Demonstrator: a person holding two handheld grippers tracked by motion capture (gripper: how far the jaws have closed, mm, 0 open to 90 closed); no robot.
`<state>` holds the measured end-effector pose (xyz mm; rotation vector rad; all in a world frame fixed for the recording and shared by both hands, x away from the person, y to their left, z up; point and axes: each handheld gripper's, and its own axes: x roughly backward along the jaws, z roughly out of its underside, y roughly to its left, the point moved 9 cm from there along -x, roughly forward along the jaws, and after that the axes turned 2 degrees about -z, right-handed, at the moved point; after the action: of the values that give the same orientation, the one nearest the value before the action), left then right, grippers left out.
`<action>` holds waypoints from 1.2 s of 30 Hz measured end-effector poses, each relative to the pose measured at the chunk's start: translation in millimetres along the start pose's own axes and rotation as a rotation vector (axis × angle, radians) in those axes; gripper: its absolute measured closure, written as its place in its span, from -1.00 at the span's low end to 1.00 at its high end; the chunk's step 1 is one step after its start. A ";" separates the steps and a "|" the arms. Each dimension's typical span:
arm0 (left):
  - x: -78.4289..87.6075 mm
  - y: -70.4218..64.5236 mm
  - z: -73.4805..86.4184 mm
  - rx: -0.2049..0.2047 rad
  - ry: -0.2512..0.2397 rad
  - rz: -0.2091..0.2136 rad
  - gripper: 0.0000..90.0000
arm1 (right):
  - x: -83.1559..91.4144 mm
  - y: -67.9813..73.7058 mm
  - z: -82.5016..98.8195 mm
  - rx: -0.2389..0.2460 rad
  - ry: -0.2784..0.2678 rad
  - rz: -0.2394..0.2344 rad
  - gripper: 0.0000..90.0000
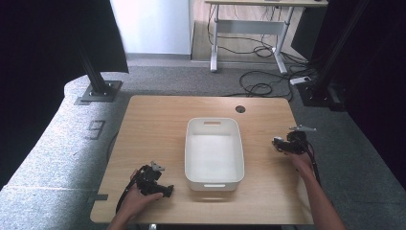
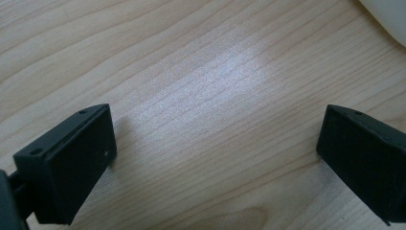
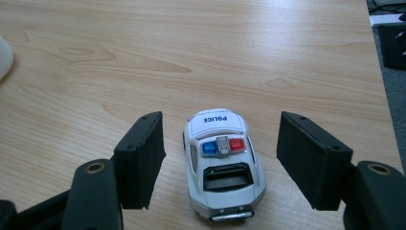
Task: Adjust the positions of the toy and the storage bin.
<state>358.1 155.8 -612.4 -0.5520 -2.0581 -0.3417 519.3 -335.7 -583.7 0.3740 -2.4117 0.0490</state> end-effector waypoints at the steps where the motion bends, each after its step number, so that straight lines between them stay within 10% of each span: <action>1: 0.0 0.0 0.0 0.000 0.000 0.000 -1.00 | -1.1 -0.4 0.4 0.001 0.001 0.003 -0.26; 36: -0.1 0.1 0.0 -0.004 -0.003 0.001 -1.00 | -12.9 -2.5 11.9 -0.012 0.059 -0.018 0.13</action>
<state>358.2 155.8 -612.5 -0.5564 -2.0604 -0.3444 521.8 -336.4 -601.3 0.3834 -2.3490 0.0367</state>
